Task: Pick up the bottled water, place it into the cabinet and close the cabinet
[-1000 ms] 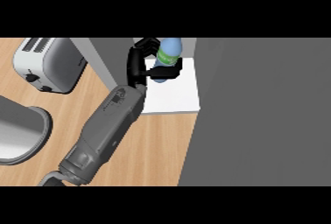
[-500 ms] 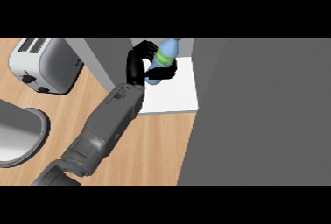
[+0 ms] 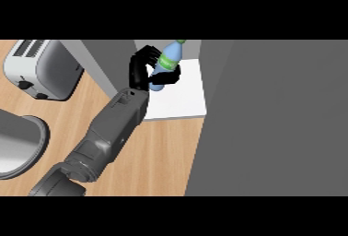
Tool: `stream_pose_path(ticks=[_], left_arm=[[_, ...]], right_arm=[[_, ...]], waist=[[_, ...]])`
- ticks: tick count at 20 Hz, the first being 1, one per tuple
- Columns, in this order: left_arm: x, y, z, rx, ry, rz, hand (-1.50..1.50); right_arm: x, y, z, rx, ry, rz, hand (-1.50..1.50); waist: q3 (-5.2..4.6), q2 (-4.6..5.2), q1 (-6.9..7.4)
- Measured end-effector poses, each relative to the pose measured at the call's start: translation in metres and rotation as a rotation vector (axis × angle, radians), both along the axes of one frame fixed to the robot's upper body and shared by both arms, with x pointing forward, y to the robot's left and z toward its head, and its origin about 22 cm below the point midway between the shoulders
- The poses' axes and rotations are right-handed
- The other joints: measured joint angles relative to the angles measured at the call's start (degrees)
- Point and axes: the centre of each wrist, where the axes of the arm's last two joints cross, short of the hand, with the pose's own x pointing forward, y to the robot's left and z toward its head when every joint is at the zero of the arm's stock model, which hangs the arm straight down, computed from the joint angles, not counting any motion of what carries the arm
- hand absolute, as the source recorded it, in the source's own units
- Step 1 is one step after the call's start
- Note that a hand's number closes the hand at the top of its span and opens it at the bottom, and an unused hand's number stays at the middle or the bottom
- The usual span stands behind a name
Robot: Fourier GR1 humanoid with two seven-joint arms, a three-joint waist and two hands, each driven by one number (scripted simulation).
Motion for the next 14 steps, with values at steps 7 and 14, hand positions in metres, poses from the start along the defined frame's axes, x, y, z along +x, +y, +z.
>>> stream_pose_path(ticks=[7,14], left_arm=[[-0.003,0.006,-0.012,0.126,0.023,0.04,-1.5],[-0.005,0.009,-0.019,0.201,0.036,0.083,-1.5]], right_arm=[[0.0,0.0,0.0,0.001,-0.011,0.005,-1.5],[-0.001,0.0,-0.001,0.001,-0.011,0.01,-1.5]], waist=[[-0.01,0.3,-0.54],[-0.04,0.42,-0.9]])
